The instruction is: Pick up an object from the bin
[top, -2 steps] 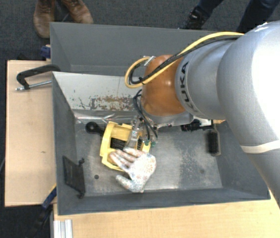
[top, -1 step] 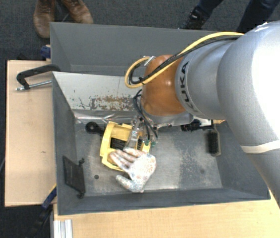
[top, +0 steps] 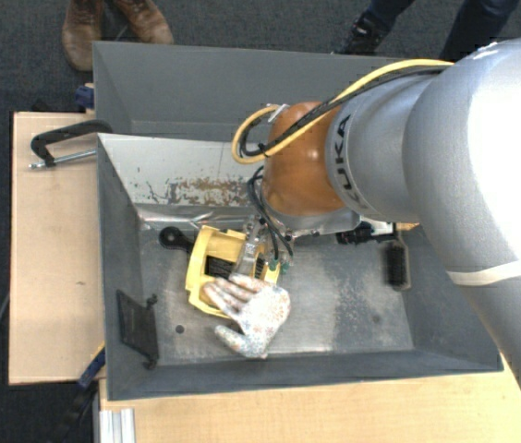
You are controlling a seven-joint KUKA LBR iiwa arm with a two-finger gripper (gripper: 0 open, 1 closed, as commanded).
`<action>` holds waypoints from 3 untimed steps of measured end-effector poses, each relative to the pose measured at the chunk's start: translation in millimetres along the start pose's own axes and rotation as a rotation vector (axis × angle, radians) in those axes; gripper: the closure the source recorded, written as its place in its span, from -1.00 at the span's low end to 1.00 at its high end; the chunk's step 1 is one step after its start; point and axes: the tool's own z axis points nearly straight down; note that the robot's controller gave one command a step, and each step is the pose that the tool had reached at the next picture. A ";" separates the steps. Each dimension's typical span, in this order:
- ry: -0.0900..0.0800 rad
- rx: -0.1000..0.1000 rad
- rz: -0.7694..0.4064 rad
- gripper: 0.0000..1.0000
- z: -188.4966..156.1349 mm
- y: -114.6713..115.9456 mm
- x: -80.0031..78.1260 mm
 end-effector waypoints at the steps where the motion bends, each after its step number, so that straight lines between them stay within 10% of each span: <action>1: 0.001 -0.001 0.067 1.00 0.3 -3.7 0.6; 3: -0.002 -0.003 0.212 1.00 0.6 26.5 12.8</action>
Offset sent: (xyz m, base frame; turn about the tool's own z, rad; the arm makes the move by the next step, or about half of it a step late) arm -0.0146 0.0072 -0.0009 0.1263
